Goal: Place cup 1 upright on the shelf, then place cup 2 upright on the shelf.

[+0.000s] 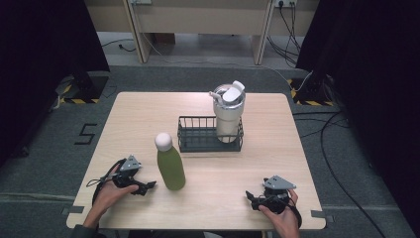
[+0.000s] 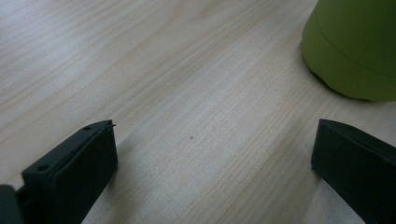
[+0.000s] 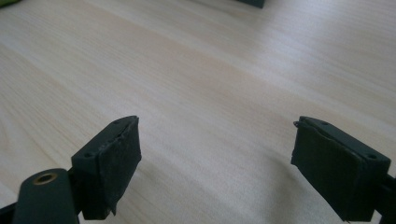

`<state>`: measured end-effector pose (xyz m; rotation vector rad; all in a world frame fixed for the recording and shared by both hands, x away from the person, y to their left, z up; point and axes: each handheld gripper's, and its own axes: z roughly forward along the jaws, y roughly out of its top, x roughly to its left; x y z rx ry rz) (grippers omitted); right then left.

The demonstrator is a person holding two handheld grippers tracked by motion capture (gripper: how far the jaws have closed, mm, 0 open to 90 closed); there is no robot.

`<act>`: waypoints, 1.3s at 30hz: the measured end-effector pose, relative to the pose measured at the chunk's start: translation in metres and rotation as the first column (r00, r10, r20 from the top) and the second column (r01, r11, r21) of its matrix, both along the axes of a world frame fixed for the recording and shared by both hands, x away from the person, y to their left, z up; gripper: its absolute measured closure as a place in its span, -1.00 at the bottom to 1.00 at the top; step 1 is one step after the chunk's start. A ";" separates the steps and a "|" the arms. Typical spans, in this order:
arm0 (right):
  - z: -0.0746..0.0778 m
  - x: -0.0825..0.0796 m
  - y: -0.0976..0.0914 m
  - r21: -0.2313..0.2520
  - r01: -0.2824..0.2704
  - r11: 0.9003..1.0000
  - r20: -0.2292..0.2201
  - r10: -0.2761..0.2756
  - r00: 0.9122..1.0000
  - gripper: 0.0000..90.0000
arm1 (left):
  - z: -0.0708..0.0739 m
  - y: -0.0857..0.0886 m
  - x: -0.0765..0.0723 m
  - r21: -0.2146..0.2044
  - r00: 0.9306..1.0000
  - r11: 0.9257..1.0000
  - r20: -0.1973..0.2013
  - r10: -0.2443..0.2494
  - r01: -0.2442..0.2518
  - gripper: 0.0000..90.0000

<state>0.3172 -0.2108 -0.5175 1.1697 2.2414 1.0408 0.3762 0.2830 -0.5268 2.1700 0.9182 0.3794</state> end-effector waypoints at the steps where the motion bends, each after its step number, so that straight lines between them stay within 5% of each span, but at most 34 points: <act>1: 0.000 0.000 0.000 -0.011 -0.001 1.000 -0.006 0.001 1.000 -0.66 | 0.000 0.000 0.000 0.000 1.000 1.000 0.000 0.000 0.000 -1.00; 5: -0.002 0.000 0.002 -0.053 -0.008 0.999 -0.032 0.006 0.999 -0.66 | 0.000 0.000 0.000 0.000 1.000 1.000 0.000 0.000 0.000 -1.00; 21: -0.003 0.001 0.001 -0.039 -0.018 0.999 -0.067 0.016 0.998 -0.81 | 0.000 0.000 0.000 -0.001 1.000 1.000 0.001 -0.001 0.001 -1.00; 23: -0.003 0.001 0.001 -0.038 -0.017 0.999 -0.069 0.014 0.998 -0.81 | 0.001 0.001 -0.001 -0.017 1.000 1.000 0.011 -0.009 0.010 -0.92; 26: -0.003 0.001 0.001 -0.039 -0.018 0.999 -0.068 0.015 0.998 -0.82 | 0.003 0.008 -0.004 -0.099 0.997 0.993 0.034 -0.065 0.068 -0.55; 28: -0.003 0.001 0.001 -0.039 -0.017 0.999 -0.068 0.015 0.998 -0.82 | 0.004 0.012 -0.006 -0.135 0.998 0.990 0.051 -0.045 0.051 -0.72; 39: -0.003 0.001 0.001 -0.039 -0.018 0.999 -0.068 0.015 0.998 -0.82 | 0.009 0.007 -0.018 -0.196 0.989 0.973 0.112 -0.101 0.122 -0.67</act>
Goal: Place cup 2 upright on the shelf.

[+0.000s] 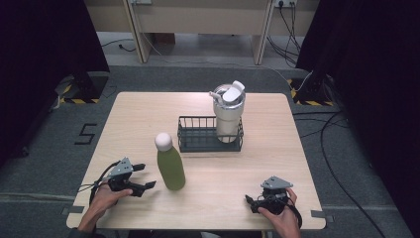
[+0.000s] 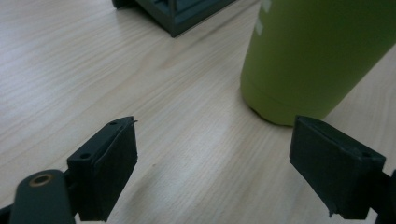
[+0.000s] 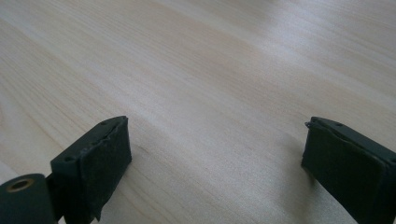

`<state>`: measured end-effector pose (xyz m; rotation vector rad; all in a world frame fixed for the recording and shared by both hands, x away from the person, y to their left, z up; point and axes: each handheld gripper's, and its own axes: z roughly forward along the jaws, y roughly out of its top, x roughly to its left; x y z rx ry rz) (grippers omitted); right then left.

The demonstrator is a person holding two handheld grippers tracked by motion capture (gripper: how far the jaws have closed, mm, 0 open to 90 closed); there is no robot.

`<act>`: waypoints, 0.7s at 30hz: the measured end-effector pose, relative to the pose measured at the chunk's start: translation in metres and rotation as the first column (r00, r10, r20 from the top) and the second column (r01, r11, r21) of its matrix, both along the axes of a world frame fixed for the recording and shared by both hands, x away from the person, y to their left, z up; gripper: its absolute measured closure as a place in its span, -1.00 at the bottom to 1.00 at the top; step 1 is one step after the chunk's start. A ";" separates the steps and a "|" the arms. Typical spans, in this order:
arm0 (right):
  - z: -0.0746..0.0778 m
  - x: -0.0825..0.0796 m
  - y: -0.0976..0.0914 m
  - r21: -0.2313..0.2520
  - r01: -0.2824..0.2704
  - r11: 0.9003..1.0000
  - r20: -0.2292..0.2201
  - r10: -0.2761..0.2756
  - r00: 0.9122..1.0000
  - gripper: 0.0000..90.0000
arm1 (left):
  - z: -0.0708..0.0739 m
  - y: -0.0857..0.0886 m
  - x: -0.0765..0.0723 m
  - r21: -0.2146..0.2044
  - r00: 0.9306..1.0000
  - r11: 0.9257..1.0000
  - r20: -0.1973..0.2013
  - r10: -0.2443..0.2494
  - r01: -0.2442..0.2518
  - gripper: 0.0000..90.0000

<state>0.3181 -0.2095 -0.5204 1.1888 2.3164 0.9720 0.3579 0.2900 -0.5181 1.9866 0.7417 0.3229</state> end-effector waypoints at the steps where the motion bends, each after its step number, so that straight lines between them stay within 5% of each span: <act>1: 0.000 0.000 0.000 0.000 0.000 1.000 0.000 0.000 1.000 -0.82 | 0.000 0.000 -0.002 -0.014 1.000 1.000 0.008 -0.003 0.003 -0.67; 21: 0.000 0.001 0.000 -0.002 -0.005 1.000 -0.001 0.005 1.000 -0.84 | 0.012 -0.013 -0.027 -0.144 0.993 0.989 0.121 -0.015 0.033 -0.67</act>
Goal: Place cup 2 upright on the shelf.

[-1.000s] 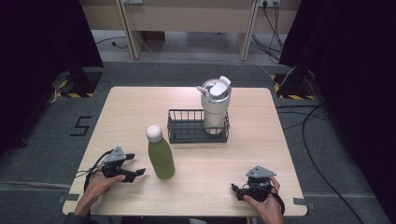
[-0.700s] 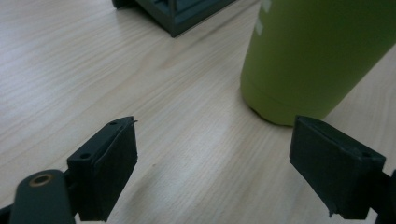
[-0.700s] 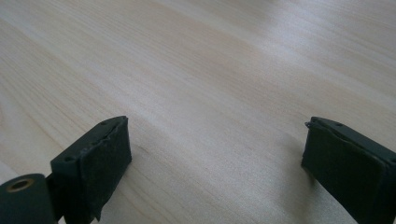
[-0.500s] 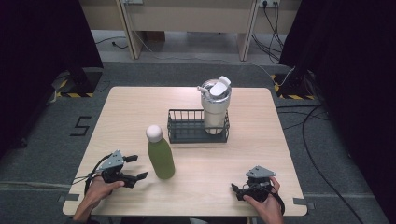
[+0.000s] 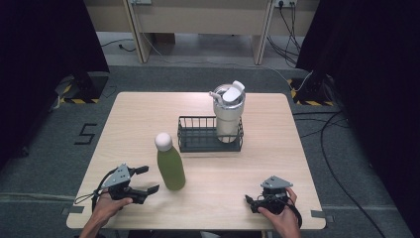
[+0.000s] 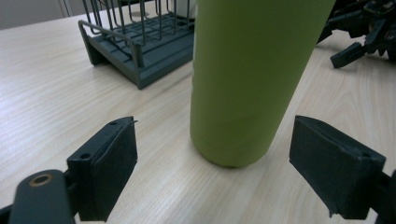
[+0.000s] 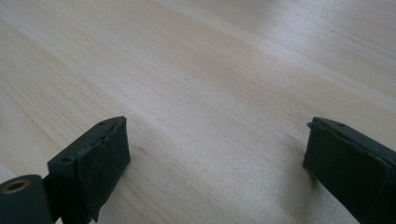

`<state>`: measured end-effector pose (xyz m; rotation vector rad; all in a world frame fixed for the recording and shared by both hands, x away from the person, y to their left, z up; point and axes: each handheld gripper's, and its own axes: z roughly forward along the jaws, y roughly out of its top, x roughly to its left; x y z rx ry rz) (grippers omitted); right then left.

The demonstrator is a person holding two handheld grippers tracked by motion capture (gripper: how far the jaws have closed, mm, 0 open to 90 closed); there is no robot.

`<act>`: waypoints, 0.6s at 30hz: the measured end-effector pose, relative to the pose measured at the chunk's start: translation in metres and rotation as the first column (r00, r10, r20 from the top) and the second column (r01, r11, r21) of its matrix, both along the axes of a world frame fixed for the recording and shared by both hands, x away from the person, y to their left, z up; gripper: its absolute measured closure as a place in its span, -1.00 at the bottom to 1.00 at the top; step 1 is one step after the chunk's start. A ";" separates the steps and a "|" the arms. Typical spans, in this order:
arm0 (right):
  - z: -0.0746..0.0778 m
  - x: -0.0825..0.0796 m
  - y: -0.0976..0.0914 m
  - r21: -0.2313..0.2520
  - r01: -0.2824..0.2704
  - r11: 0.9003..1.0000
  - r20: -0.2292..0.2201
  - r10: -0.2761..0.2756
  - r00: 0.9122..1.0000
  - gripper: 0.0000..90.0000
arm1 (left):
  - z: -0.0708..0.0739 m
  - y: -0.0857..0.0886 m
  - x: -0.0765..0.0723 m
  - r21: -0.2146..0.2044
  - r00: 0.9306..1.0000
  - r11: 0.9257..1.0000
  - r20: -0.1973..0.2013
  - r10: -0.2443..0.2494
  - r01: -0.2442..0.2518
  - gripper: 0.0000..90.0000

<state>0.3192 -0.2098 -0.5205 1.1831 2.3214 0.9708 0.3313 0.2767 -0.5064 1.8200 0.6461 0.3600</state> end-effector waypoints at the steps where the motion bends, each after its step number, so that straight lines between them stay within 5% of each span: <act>1: 0.000 0.000 0.000 0.000 0.000 1.000 0.000 0.000 1.000 -0.85 | 0.001 -0.001 0.000 -0.004 1.000 1.000 0.005 0.001 -0.001 -0.67; 18: 0.000 0.001 0.000 -0.002 0.001 1.000 -0.002 -0.001 1.000 -0.86 | 0.006 -0.032 0.000 -0.039 0.998 0.999 0.063 -0.010 0.013 -0.67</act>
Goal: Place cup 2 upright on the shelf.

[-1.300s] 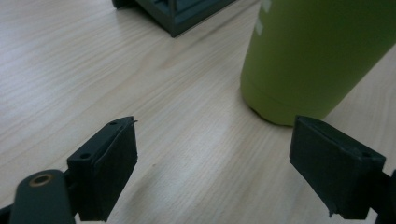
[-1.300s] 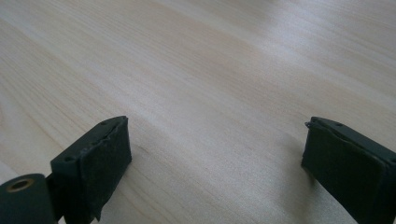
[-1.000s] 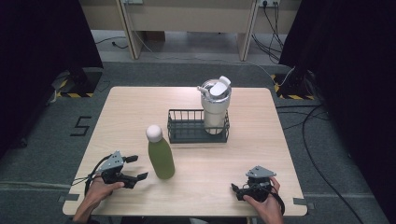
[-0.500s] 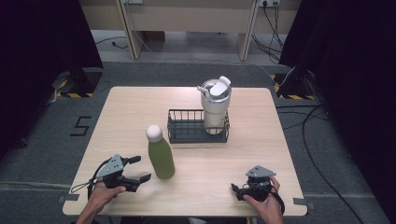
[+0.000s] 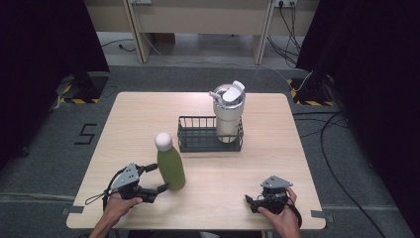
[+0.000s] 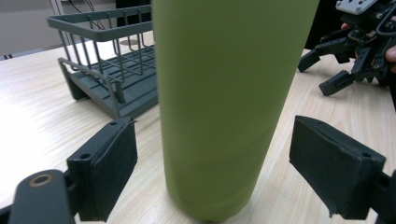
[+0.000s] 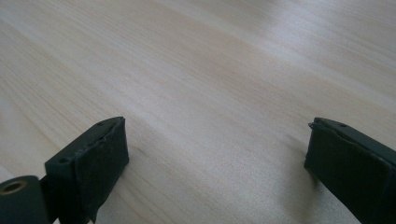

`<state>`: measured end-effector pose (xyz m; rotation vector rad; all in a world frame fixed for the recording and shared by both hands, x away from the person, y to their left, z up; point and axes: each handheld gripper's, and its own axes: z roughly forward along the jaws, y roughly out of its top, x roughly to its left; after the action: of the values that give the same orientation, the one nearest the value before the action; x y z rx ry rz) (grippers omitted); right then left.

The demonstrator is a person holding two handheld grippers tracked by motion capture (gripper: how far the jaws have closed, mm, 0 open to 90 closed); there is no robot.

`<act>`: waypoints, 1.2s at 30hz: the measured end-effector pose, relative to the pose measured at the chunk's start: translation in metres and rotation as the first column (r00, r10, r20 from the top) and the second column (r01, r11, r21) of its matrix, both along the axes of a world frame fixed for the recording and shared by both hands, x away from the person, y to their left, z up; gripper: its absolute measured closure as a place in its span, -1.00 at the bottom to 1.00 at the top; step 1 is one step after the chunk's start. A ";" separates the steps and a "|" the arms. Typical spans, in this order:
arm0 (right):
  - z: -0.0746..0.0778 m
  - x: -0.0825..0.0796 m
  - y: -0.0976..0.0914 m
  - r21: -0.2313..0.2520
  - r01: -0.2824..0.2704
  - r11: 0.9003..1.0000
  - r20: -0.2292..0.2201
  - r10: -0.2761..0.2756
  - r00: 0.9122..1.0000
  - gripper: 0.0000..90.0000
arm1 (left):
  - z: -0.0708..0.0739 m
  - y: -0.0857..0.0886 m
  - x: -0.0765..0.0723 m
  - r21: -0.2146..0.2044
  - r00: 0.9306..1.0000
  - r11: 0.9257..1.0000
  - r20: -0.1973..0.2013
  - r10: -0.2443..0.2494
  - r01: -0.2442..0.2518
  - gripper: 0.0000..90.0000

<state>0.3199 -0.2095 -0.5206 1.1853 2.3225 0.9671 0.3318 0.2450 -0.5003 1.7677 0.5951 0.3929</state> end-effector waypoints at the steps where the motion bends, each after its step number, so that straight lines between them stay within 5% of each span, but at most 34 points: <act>1: 0.000 0.000 0.000 0.000 0.000 1.000 0.000 0.000 1.000 -0.86 | 0.001 -0.002 0.000 0.002 1.000 1.000 0.005 -0.002 0.002 -0.67; 36: 0.000 0.000 0.000 0.001 0.003 1.000 -0.004 -0.003 1.000 -0.87 | 0.000 -0.033 0.020 0.006 0.999 1.000 0.045 0.011 -0.011 -0.64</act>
<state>0.3201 -0.2091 -0.5205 1.1911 2.3229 0.9666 0.3517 0.2121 -0.5006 1.7578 0.5729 0.4414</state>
